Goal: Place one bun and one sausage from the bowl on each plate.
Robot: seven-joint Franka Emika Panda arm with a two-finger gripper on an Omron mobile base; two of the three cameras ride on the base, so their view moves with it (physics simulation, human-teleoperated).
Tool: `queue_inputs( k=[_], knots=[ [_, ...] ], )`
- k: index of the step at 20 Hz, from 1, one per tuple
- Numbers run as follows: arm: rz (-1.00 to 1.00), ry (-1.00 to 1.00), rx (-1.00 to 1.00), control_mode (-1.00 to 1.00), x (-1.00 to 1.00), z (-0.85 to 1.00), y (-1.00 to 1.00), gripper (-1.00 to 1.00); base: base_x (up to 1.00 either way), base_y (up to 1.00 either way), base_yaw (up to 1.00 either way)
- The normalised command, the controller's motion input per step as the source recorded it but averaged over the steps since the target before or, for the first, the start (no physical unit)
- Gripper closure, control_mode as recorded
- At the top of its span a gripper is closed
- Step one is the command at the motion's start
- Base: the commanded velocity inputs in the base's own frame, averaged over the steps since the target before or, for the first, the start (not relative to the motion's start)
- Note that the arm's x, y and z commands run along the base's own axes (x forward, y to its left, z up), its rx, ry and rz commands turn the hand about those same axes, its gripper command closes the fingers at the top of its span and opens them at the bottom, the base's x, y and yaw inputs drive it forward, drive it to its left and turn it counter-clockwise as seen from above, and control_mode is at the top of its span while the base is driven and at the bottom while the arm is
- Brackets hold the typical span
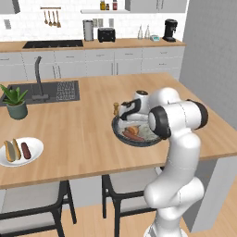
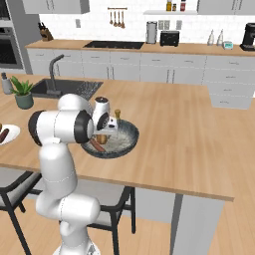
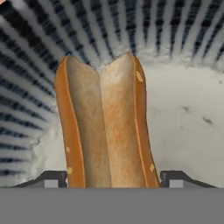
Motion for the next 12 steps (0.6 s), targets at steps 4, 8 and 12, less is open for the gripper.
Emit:
queue_inputs(
  k=[4,8,12],
  knots=[
    [-0.03,0.00,-0.13,-1.00,-0.31,0.99,0.00,1.00,0.00,0.00,0.00],
    [-0.17,0.03,-0.07,-1.00,-0.66,0.94,-0.06,1.00,0.00,0.00,0.00],
    [-0.27,0.00,0.00,-1.00,-1.00,0.61,-0.20,1.00,0.00,0.00,0.00]
  ],
)
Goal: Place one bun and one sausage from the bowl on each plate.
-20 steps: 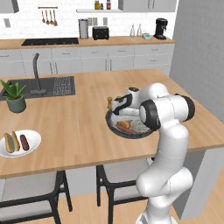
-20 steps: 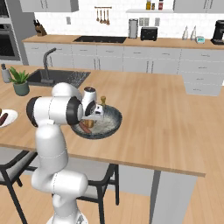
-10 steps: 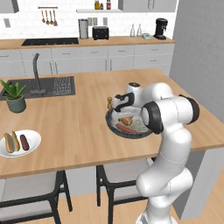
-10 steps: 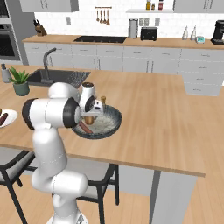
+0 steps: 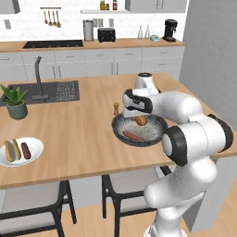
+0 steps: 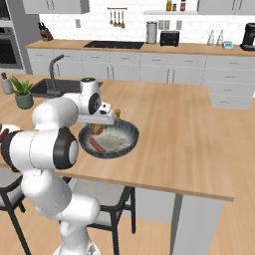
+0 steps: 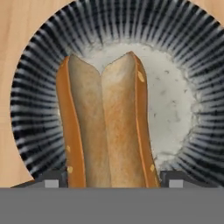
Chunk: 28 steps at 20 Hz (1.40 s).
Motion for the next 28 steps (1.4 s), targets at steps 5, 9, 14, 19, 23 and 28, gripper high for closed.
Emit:
queue_inputs(
  k=[5,9,14,19,23,28],
  knots=[
    [-0.23,-0.10,0.00,-1.00,-1.00,0.64,-0.11,1.00,0.00,0.00,0.00],
    [-0.15,-0.02,0.00,-1.00,-1.00,0.70,0.00,1.00,0.00,0.00,0.00],
    [-0.01,0.01,0.00,-1.00,-1.00,0.32,-0.02,1.00,0.00,0.00,0.00],
    [0.00,-0.02,0.00,-1.00,-1.00,-0.06,-0.21,1.00,0.00,0.00,0.00],
    [0.00,0.00,0.00,-1.00,-0.08,0.00,0.00,1.00,0.00,0.00,0.00],
    [0.00,0.00,0.00,1.00,-0.01,0.00,0.26,1.00,0.00,0.19,0.00]
  ],
)
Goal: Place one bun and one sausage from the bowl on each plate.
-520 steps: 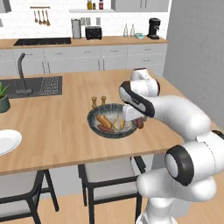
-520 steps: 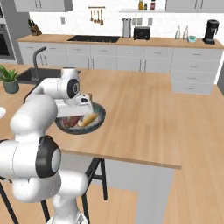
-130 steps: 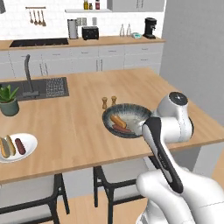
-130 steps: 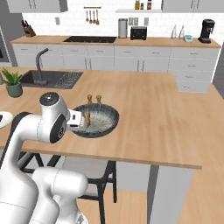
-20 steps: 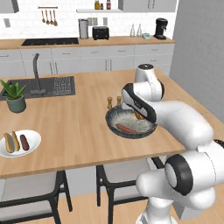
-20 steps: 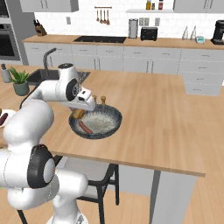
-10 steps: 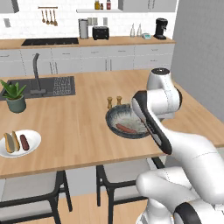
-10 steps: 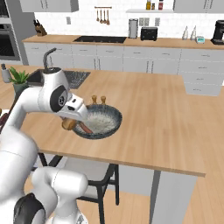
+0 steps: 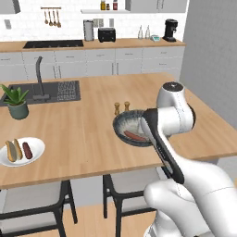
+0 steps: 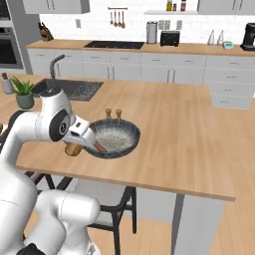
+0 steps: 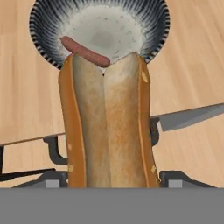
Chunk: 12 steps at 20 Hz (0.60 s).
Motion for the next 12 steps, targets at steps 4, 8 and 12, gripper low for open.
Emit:
queue_inputs(
  k=[4,8,12],
  knots=[
    [0.00,0.00,0.00,1.00,0.00,0.00,0.00,1.00,-0.08,1.00,0.00],
    [0.00,0.00,0.00,1.00,0.00,0.00,0.00,1.00,-0.12,1.00,0.00],
    [0.00,0.00,0.00,1.00,0.00,0.00,0.00,1.00,-0.07,1.00,0.00]
  ],
)
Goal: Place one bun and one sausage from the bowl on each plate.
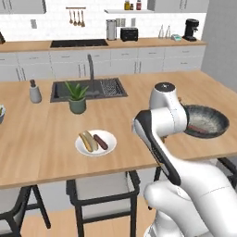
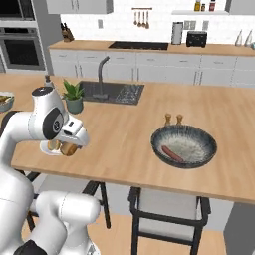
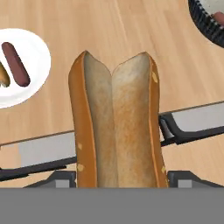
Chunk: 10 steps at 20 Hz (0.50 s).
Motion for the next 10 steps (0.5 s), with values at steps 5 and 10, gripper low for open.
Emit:
queue_inputs(
  k=[5,10],
  knots=[
    [0.00,0.00,0.00,1.00,0.00,0.00,0.00,1.00,-0.03,1.00,0.00],
    [0.00,0.00,0.00,1.00,0.00,0.00,0.00,1.00,-0.01,1.00,0.00]
  ],
)
